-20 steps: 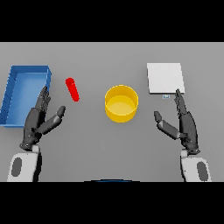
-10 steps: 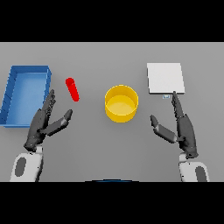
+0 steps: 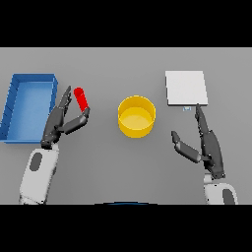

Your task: Pick up the red beaker and tilt it to pour out 1 green nut into yellow bowl. Pick up the yellow bowl and place it on the metallic measuring scale.

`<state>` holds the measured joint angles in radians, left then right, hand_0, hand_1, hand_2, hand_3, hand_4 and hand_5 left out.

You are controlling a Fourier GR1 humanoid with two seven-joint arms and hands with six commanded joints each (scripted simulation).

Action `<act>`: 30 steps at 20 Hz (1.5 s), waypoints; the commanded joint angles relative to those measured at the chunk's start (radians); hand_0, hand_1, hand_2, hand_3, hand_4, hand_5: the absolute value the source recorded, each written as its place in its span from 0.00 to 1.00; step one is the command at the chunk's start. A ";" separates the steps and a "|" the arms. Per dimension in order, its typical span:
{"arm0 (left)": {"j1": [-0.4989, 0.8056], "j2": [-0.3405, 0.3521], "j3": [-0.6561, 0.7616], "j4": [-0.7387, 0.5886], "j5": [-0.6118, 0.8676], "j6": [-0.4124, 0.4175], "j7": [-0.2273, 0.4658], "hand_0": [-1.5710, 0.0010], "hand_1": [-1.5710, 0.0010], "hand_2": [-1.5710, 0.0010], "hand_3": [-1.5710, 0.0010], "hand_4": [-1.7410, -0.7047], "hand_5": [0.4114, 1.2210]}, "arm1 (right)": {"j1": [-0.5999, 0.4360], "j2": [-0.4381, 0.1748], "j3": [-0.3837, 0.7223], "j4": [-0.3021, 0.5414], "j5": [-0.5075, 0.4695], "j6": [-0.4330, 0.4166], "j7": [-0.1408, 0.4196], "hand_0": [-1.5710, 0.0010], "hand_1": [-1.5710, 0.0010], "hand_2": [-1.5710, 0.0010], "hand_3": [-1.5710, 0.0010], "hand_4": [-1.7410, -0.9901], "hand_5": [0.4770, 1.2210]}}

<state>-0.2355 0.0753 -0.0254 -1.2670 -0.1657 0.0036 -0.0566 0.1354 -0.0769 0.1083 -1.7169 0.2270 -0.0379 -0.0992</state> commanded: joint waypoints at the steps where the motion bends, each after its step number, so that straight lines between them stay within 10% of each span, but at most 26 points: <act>1: -0.022 0.000 0.009 0.032 0.004 -0.001 -0.016 1.00 1.00 1.00 1.00 0.46 0.32 | -0.001 0.000 0.000 -0.001 0.002 -0.001 0.000 1.00 1.00 1.00 1.00 0.62 0.21; 21: -0.314 -0.033 0.111 0.428 0.026 0.029 -0.136 1.00 0.98 0.96 0.98 0.35 0.39 | -0.016 0.002 -0.007 0.010 0.002 -0.010 0.006 1.00 1.00 1.00 1.00 0.64 0.22; 25: -0.348 -0.044 0.139 0.474 0.035 0.068 -0.130 0.58 0.55 0.53 0.54 0.23 0.65 | -0.008 0.004 -0.009 0.002 0.004 -0.017 0.011 1.00 1.00 1.00 1.00 0.65 0.23; 30: -0.369 -0.046 0.100 0.495 -0.009 0.065 -0.138 0.19 0.18 0.17 0.24 0.19 0.89 | -0.002 0.001 -0.014 -0.004 -0.006 -0.012 0.018 1.00 1.00 1.00 1.00 0.65 0.22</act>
<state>-0.6048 0.0293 0.0748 -0.7723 -0.1759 0.0681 -0.1955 0.1335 -0.0755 0.0948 -1.7207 0.2216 -0.0495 -0.0801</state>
